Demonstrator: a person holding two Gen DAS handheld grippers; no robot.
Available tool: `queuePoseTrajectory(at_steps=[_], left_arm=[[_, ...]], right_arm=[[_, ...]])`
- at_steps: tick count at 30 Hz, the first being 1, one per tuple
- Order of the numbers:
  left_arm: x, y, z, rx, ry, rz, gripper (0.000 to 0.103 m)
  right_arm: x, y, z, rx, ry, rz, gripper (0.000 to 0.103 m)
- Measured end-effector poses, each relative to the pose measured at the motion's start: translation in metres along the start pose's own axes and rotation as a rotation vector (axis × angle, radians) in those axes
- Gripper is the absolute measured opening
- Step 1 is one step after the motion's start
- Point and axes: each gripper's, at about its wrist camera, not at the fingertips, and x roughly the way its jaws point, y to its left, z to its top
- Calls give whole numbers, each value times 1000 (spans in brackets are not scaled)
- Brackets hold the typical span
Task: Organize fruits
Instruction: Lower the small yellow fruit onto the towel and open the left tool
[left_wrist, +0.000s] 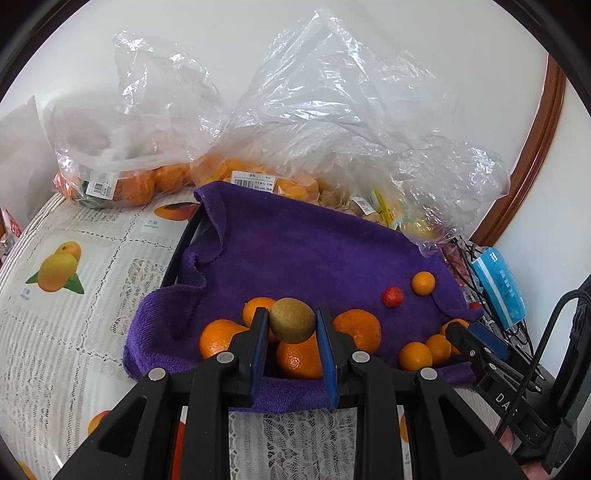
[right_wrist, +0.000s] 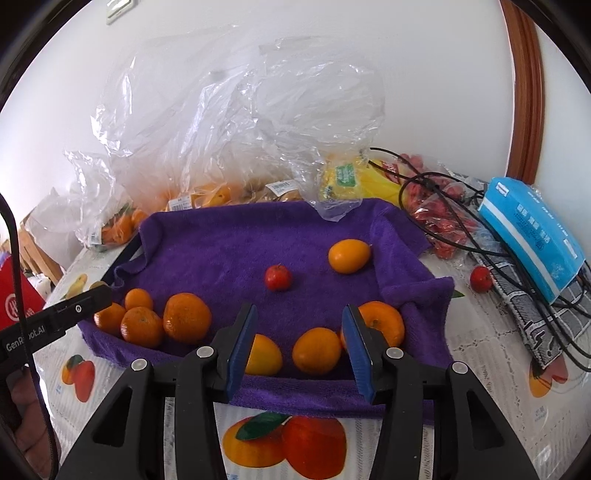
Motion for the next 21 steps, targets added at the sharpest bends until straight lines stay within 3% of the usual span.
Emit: queuePoseTrajectory(at_steps=[21], left_arm=[[23,-12,-8,67,35,39,25]], right_arm=[[1,5,-7,-38,-1,-30,48]])
